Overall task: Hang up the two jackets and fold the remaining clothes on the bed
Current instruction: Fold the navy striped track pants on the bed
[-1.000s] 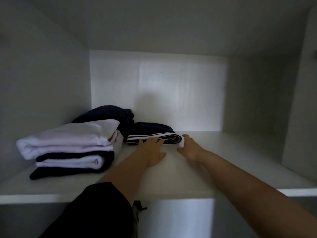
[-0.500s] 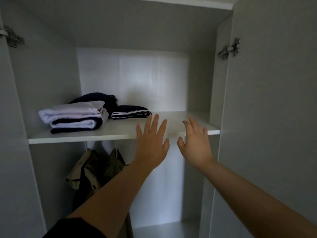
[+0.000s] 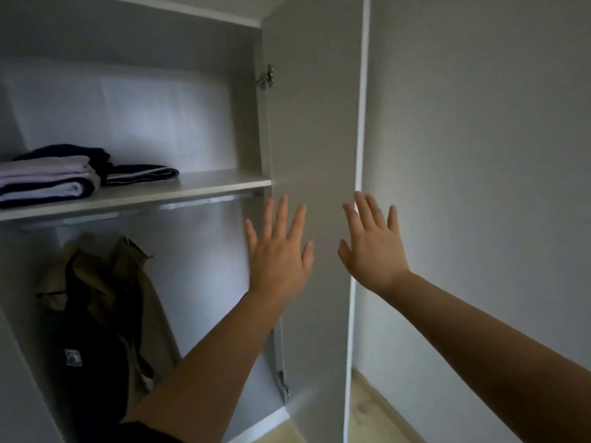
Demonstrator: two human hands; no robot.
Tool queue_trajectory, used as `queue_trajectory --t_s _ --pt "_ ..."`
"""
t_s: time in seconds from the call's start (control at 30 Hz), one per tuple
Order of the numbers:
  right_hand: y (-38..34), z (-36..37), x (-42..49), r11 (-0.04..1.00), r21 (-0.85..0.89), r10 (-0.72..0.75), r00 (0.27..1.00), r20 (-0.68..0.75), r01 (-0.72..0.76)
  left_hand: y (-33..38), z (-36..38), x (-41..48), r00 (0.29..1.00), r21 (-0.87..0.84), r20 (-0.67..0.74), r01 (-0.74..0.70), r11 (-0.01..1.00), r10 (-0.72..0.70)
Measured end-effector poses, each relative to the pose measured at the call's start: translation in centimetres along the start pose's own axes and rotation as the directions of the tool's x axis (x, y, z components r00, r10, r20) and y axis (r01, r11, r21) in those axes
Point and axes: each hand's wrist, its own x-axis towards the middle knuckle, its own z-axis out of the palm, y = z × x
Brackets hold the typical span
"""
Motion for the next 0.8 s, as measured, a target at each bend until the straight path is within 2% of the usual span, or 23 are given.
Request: queue_trajectory --t_s 0.13,0.23,0.47,0.7,0.8 --pt "7.0 -5.0 -8.5 0.987 -0.142 0.089 0.994 0.061 -0.080 10.2 -1.8 -3.6 0.995 -0.127 0.045 -0.085 0.988 0.092" --pt "13.1 -8.5 -14.1 0.962 -0.222 0.180 0.981 0.076 -0.159 18.0 -3.2 -5.1 0.979 -0.225 0.023 -0.192 0.955 0.202" --pt "27.8 -16.8 -26.7 0.867 -0.341 0.396 0.918 0.027 -0.364 38.1 -5.5 -7.5 0.904 -0.381 -0.028 -0.404 0.831 0.427" --pt "48.1 -24.4 -41.5 0.718 -0.473 0.560 0.827 -0.042 -0.511 64.8 -5.8 -12.1 0.830 -0.571 -0.119 -0.506 0.647 0.544" --pt "57.5 -26.7 -47.8 0.648 -0.556 0.627 0.779 0.002 -0.521 76.9 -5.5 -15.1 0.812 -0.652 -0.116 -0.496 0.573 0.572"
